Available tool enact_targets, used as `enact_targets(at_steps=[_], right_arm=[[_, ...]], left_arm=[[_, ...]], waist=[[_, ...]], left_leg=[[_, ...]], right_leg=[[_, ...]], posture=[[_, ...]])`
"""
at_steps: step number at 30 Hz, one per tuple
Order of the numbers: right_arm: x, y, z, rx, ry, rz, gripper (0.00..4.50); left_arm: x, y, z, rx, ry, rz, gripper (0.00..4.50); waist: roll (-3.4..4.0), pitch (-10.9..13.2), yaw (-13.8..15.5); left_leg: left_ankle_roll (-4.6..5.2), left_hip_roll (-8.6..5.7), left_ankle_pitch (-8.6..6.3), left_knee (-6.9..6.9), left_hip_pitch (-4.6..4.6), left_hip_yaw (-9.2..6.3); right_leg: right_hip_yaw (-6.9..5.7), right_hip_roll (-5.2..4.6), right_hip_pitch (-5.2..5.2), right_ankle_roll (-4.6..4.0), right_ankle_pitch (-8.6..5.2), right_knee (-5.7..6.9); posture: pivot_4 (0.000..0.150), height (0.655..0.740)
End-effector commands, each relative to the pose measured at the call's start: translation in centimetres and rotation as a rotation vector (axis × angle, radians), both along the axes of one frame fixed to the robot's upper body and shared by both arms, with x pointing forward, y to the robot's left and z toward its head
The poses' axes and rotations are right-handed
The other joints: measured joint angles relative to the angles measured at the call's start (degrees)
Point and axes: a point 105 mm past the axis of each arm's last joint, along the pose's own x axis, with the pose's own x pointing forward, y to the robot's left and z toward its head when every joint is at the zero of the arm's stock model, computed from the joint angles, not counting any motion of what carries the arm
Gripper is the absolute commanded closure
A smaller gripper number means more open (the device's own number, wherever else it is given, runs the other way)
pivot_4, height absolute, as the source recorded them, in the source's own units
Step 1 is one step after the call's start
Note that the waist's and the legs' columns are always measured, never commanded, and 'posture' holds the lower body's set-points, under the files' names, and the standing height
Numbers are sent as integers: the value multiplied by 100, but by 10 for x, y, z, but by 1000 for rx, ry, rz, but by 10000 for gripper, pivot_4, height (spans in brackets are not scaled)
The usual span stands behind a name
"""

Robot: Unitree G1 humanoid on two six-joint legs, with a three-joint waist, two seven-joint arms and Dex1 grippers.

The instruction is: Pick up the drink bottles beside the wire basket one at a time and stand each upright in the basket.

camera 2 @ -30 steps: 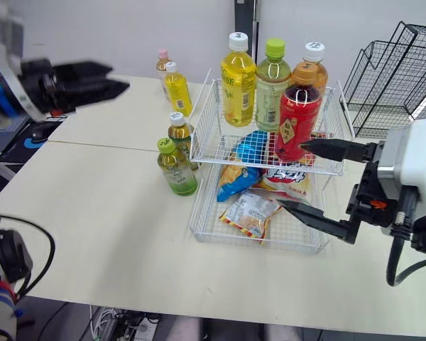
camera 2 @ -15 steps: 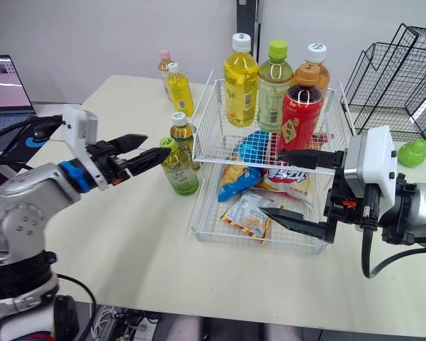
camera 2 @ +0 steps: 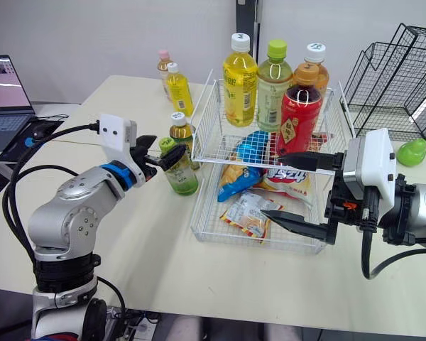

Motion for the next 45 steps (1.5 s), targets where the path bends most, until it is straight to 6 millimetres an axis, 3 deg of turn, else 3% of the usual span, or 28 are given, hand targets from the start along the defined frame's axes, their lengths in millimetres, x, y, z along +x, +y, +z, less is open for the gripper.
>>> enact_targets(at_steps=[1,8,16,20,25,34,38,42,45], right_arm=[[-3,-1,7,0,-44,3,0],[-2,-3,7,-5,-54,-13,0],[-2,-9,11,6,-77,-52,0],[-3,-23,22,45,-122,-137,0],[-6,-39,26,25,-152,-223,0],[-14,-68,32,-2,-128,-340,0],[-20,-72,34,1,-125,-370,0],[-26,-71,26,4,-97,-391,0],[-27,-70,21,5,-88,-404,0]], left_arm=[[2,-8,16,7,-73,-19,9359],[1,-4,14,2,-74,-17,31264],[-14,6,30,53,-115,-108,31528],[-17,17,63,67,-150,-179,31528],[-25,16,93,64,-135,-311,31529],[-33,27,196,7,-219,-519,31529],[-40,16,228,-13,-239,-636,31529],[-52,-10,256,-7,-261,-794,31529],[-54,-33,264,11,-257,-890,31529]], waist=[[0,0,14],[0,0,18],[0,0,13],[-3,3,22],[-3,3,65],[-9,7,51],[-8,7,49],[-10,8,45],[-11,9,53]], left_leg=[[0,0,0,0,0,0],[0,0,0,-1,0,1],[0,1,0,-2,0,3],[-1,4,0,-4,-4,1],[-1,1,0,-3,-9,0],[-1,3,0,-4,-14,-6],[0,1,-1,-6,-15,-1],[0,3,-1,-5,-25,-8],[0,0,-1,-2,-34,-10]], right_leg=[[0,0,0,0,0,0],[0,0,0,0,0,0],[1,1,-3,0,0,-1],[-1,5,-9,0,0,-2],[-3,0,-7,1,-1,-11],[-9,13,-10,6,-4,-13],[-6,12,-12,6,-5,-15],[-13,14,-18,8,-7,-18],[-15,11,-22,22,-15,-21]], posture=[[1500,6978],[1500,6978],[1500,6978],[1500,6978],[1500,6978],[1500,6978],[1500,6978],[1500,6978],[1500,6978]])
